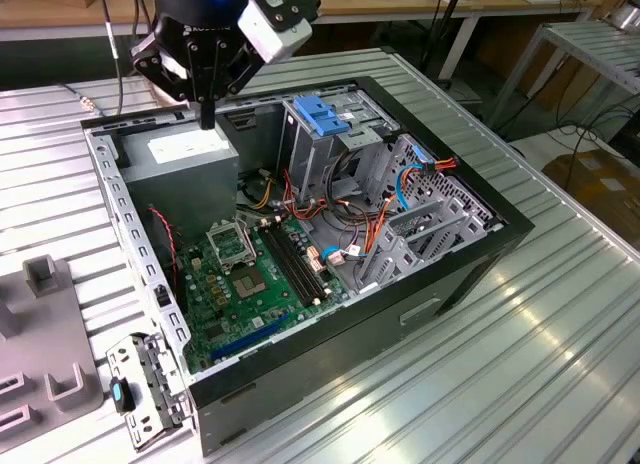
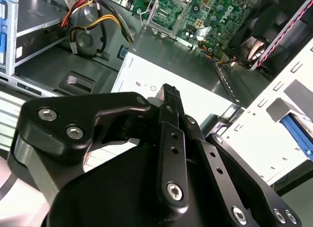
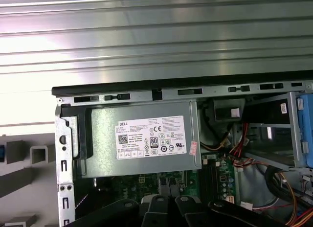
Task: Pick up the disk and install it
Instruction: 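Reach for the disk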
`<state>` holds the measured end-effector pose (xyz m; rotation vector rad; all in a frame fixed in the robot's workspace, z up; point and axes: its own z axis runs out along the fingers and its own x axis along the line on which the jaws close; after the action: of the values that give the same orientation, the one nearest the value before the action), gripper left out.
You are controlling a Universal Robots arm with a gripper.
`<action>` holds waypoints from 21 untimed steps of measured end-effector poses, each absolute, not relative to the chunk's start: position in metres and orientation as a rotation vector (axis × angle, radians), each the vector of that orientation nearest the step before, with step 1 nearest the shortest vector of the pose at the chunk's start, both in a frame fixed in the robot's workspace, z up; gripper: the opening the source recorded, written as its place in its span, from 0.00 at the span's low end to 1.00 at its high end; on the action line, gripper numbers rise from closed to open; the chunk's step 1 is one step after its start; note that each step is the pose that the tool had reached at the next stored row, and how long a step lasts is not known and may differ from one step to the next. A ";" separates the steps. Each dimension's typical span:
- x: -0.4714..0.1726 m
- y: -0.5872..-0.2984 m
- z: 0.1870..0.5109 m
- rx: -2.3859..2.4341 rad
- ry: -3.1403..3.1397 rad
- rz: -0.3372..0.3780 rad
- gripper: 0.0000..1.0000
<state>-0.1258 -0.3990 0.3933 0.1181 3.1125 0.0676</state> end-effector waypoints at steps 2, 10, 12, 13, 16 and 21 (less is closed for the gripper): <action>-0.127 -0.399 0.393 0.118 3.112 0.068 0.11; -0.132 -0.399 0.393 0.118 3.112 0.068 0.11; -0.134 -0.399 0.393 0.118 3.112 0.068 0.11; -0.135 -0.399 0.393 0.118 3.112 0.068 0.11; -0.138 -0.399 0.393 0.118 3.112 0.068 0.11; -0.141 -0.399 0.393 0.118 3.113 0.068 0.11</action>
<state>-0.1408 -0.3989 0.3933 0.1180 3.1125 0.0676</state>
